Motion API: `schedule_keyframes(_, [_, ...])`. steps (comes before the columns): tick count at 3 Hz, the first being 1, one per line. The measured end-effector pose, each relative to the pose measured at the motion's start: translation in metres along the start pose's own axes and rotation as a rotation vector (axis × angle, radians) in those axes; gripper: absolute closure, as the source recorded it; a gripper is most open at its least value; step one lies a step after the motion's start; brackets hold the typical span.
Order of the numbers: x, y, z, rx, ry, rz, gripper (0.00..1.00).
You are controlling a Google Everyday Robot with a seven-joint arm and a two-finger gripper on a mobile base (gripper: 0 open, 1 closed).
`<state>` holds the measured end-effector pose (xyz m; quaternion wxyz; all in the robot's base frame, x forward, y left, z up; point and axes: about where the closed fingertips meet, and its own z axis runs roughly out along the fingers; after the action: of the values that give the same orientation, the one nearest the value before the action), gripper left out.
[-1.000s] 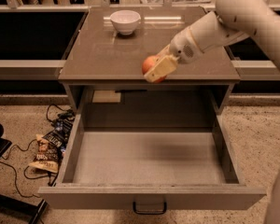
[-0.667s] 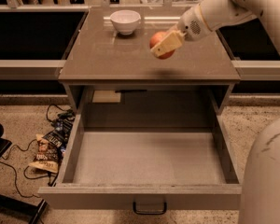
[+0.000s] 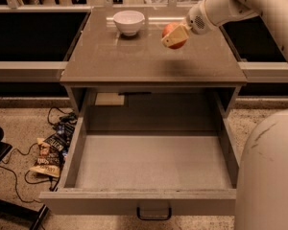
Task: Pick apple from top drawer and place on counter
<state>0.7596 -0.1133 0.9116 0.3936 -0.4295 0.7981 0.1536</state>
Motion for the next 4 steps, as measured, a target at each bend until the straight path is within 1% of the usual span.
schedule_keyframes(1, [0.033,-0.016,0.026,0.035,0.064,0.059,1.00])
schedule_keyframes(2, [0.074,-0.020,0.054,0.026,0.126,0.132,1.00])
schedule_keyframes(3, [0.068,-0.021,0.048,0.026,0.126,0.132,0.81])
schedule_keyframes(4, [0.064,-0.021,0.047,0.024,0.127,0.132,0.50])
